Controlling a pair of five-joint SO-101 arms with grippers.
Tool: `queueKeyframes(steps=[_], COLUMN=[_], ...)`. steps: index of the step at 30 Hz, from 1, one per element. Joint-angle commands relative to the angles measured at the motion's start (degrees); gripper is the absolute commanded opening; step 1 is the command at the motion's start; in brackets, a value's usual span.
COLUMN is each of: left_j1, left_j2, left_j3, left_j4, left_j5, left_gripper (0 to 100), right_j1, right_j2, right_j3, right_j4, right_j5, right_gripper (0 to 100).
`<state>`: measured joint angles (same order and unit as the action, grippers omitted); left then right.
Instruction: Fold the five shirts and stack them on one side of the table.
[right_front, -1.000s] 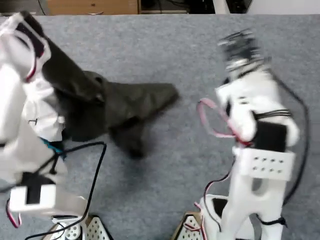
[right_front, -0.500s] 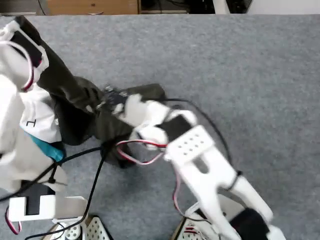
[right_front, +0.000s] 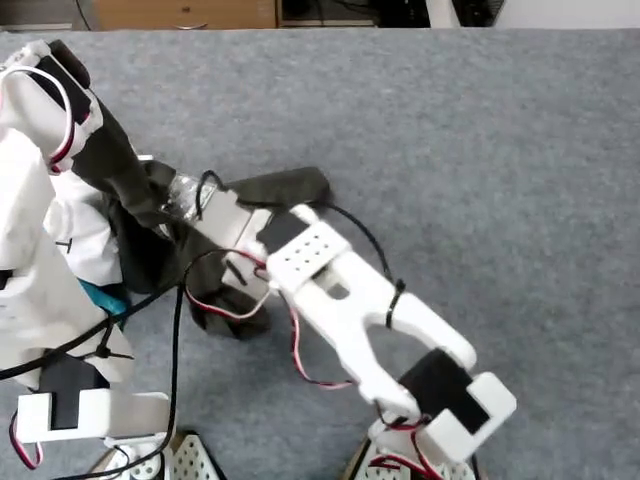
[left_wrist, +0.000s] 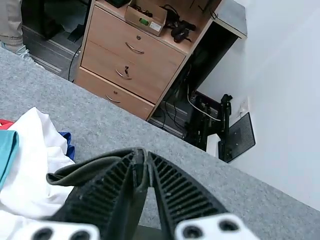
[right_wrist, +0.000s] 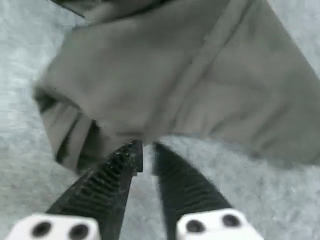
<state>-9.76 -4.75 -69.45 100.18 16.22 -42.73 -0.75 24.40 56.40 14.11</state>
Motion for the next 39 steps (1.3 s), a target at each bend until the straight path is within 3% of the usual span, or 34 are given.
queueKeyframes(steps=[1,6,8,14,16,23,32,35,39], left_j1=[-0.53,-3.43,-4.31,-9.85,-10.90,-12.31,-12.31,-12.40,-12.40], left_j2=[-0.92,-1.01,-1.01,-1.01,-0.92,-1.01,-1.01,-1.01,-1.01], left_j3=[0.26,-0.18,0.26,0.26,0.26,0.26,0.26,0.26,0.26], left_j4=[0.62,0.62,0.62,0.62,0.62,0.62,0.62,0.62,0.62], left_j5=[-0.35,-0.18,-0.35,-0.35,-0.35,-0.35,-0.35,-0.35,-0.35], left_gripper=[2,2,2,2,2,2,2,2,2], right_j1=[4.70,3.91,0.04,-8.31,-10.15,-10.59,-10.24,-6.81,-0.57], right_j2=[0.04,-0.31,-0.04,0.13,0.22,7.25,16.84,18.95,18.07], right_j3=[-2.51,-3.12,-2.33,4.88,5.58,5.05,-7.52,-9.98,-10.86], right_j4=[-0.79,5.98,8.35,1.32,0.26,-3.96,5.98,8.18,9.49], right_j5=[-0.62,2.64,3.25,3.16,3.16,3.16,2.90,2.73,3.16], right_gripper=[2.2,3.6,10.2,36.6,40.5,30.4,11.9,1.6,0.9])
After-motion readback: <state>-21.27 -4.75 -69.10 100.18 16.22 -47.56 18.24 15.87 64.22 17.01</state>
